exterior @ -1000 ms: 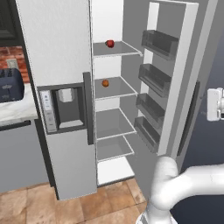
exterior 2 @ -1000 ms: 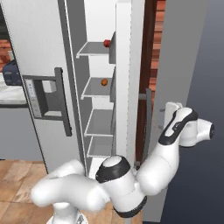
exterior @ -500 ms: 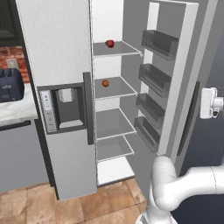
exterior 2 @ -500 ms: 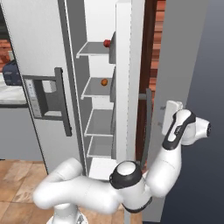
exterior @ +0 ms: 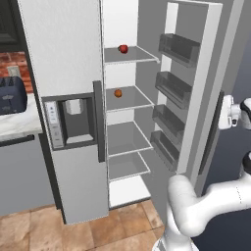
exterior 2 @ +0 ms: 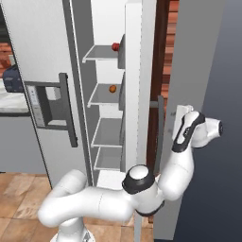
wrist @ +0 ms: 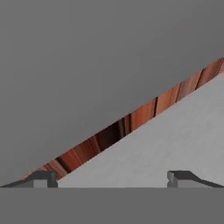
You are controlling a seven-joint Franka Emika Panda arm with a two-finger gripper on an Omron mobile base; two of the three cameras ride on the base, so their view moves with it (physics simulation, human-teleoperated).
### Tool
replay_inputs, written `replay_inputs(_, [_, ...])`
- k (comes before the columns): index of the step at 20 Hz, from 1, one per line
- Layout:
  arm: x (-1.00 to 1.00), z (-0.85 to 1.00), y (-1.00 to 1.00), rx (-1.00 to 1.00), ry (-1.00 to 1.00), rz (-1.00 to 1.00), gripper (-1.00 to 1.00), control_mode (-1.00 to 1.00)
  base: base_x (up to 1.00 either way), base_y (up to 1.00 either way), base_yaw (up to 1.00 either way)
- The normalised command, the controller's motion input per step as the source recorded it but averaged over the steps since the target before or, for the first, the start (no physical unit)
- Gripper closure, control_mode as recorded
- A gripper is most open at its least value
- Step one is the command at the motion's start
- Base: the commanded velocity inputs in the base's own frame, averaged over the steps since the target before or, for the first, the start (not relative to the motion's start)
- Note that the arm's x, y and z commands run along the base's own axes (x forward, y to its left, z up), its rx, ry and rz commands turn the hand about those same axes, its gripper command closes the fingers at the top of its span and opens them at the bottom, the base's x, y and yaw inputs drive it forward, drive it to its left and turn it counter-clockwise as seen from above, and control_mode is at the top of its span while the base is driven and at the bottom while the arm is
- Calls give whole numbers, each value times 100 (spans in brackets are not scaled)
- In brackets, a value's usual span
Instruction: Place the bell pepper in the correct fridge rack based on whether it is a fruit or vegetable. Finally, close the fridge door.
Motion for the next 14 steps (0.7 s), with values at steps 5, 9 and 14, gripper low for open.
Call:
replay_inputs(5, [-39, -50, 60, 0, 21, 19, -100, -100, 0, 0, 0])
replay_inputs(9, [-85, -95, 99, -1, 4, 25, -100, -100, 0, 0, 0])
replay_inputs(14, [-54, -85, 100, -2, 0, 26, -100, -100, 0, 0, 0])
